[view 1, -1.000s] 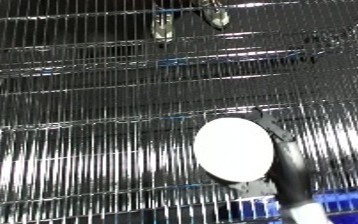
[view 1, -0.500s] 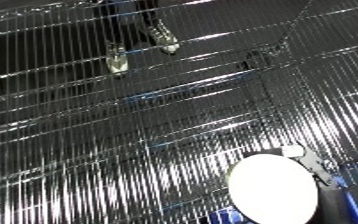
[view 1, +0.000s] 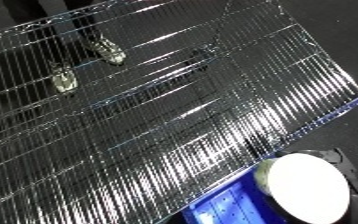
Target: Pick up the object and place it into the box
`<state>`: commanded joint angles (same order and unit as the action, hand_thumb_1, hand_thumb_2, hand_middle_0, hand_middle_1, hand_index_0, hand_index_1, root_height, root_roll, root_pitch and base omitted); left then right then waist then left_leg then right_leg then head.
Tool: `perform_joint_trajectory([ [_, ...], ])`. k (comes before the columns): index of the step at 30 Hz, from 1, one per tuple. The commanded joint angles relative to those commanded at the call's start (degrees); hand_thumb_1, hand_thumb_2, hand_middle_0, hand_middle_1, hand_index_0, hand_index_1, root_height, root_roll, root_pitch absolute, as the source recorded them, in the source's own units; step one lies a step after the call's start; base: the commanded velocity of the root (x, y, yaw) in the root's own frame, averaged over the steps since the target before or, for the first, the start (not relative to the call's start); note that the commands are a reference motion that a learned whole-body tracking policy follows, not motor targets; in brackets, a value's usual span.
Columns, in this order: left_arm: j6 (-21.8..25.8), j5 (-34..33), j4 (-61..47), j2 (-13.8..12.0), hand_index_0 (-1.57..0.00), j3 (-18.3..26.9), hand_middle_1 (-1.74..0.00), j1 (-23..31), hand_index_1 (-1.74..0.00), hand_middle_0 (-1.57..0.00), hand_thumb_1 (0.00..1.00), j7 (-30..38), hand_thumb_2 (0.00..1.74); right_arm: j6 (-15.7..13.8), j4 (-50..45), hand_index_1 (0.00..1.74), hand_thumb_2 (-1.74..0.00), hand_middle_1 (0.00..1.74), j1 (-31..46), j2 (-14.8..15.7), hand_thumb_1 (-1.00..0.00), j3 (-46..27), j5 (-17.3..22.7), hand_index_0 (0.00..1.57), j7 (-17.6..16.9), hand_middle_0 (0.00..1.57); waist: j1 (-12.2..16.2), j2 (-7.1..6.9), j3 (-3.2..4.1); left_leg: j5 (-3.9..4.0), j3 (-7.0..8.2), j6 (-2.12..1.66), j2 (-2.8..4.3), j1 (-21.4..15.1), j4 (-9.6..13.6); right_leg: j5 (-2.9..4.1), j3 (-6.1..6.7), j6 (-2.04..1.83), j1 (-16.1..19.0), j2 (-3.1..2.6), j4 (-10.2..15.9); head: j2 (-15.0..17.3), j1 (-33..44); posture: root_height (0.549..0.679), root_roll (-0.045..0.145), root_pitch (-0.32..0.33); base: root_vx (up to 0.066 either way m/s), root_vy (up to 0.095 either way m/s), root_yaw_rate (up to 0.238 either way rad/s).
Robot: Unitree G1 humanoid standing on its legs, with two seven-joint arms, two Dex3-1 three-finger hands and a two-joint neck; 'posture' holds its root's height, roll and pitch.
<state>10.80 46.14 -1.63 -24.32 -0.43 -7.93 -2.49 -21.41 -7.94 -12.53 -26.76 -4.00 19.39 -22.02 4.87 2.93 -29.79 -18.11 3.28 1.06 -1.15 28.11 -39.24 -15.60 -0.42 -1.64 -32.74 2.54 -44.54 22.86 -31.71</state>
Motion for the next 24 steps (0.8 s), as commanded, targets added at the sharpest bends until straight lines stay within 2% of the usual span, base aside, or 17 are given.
perform_joint_trajectory([
  [3,0.7,0.4,0.7,0.8,-1.57,-0.5,-1.74,0.2,-1.74,-1.57,1.00,0.4,1.74,-0.1,1.3,1.74,-1.74,1.74,1.9,-0.4,-1.00,-1.2,2.2,1.57,0.3,1.57,1.5,0.84,0.00,-0.16,0.92,-0.12,-0.02,-1.5,0.5,-0.13,0.88,0.11,0.8,0.09,0.5,2.6,-3.6,0.640,0.071,0.106,0.011,0.125,-0.144],
  [7,2.0,1.0,1.6,2.1,-1.57,-1.6,-1.74,0.2,-1.74,-1.57,1.00,1.3,1.74,-0.4,4.3,1.74,-1.74,1.74,3.4,-1.9,-1.00,-2.7,3.0,1.57,0.2,1.57,3.3,2.22,0.00,-0.13,2.05,-0.40,-0.21,-3.7,1.6,-0.05,2.03,0.24,1.9,0.32,1.8,6.0,-7.6,0.643,0.085,0.096,0.018,0.139,-0.160],
  [15,3.7,2.0,2.5,3.6,-1.57,-2.7,-1.74,0.9,-1.74,-1.57,1.00,1.9,1.74,-1.6,8.0,1.04,-1.04,1.04,5.8,-3.5,-0.60,-4.8,5.7,0.94,1.1,0.94,5.2,4.29,0.00,0.12,3.19,-0.66,-0.78,-6.1,3.6,-0.31,3.41,0.52,3.2,0.38,3.2,7.3,-13.0,0.646,0.100,0.088,0.017,0.086,-0.078],
  [24,4.3,2.4,3.4,4.0,-1.57,-3.7,-1.74,0.7,-1.74,-1.57,1.00,1.6,1.74,-2.3,10.6,0.26,-0.26,0.26,6.4,-4.2,-0.15,-5.7,7.4,0.24,0.9,0.24,5.8,5.15,0.00,0.23,3.48,-0.63,-1.23,-6.6,4.3,-0.10,4.10,0.57,3.1,0.14,3.6,7.5,-15.5,0.647,0.106,0.092,-0.007,0.014,0.004],
])
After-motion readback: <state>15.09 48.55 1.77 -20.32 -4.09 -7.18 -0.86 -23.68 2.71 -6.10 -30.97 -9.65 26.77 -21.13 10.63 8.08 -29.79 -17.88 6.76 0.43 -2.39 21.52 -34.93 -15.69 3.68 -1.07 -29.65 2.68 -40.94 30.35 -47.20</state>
